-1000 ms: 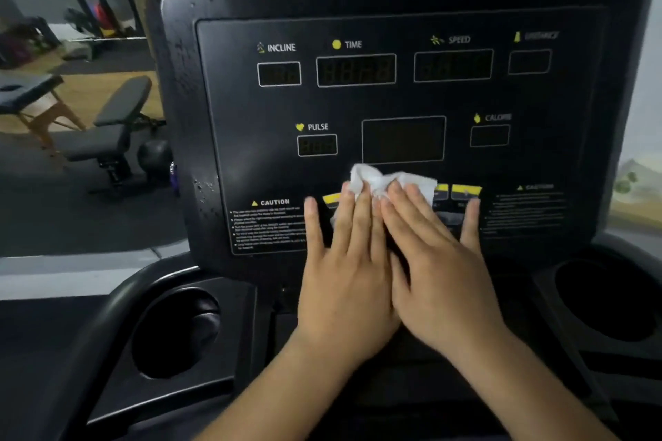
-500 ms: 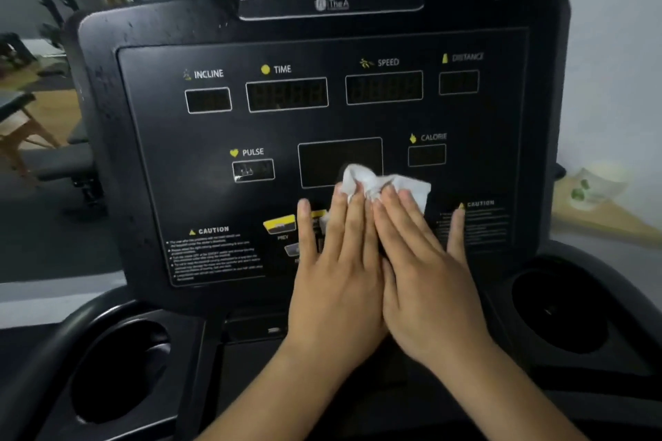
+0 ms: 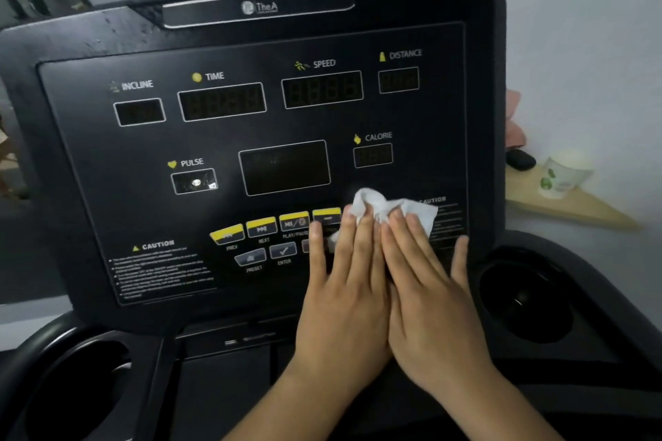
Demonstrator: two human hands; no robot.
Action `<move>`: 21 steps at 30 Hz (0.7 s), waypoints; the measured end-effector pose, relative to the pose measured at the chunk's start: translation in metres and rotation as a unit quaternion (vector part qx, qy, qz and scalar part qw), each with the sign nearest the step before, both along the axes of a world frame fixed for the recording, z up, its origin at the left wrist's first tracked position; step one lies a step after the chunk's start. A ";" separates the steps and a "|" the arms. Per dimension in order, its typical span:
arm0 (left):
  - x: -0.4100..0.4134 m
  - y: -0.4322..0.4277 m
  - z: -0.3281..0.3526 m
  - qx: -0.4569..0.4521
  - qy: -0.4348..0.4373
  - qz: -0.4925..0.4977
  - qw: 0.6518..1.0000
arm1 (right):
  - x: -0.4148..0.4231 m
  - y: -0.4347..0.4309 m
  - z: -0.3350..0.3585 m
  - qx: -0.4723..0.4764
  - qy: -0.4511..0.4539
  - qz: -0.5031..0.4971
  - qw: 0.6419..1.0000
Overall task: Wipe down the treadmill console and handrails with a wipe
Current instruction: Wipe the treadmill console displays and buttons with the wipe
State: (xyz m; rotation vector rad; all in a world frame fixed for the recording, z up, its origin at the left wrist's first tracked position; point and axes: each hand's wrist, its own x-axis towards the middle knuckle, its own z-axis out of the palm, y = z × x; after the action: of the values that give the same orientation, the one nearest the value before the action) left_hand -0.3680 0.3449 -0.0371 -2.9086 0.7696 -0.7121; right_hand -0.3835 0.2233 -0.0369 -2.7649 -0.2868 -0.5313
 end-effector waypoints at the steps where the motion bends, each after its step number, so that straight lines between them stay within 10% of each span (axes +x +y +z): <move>1: -0.001 -0.004 -0.002 0.004 0.002 0.002 1.000 | -0.001 -0.005 -0.001 0.000 0.003 0.001 1.000; 21: 0.010 -0.082 0.035 -0.022 -0.017 0.021 0.999 | 0.030 -0.101 0.015 -0.035 -0.053 -0.004 0.998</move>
State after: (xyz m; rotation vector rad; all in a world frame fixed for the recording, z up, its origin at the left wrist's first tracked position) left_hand -0.3584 0.2624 -0.0017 -2.9339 0.6954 -0.7836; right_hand -0.3531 0.1227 -0.0220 -2.8111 -0.3235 -0.6844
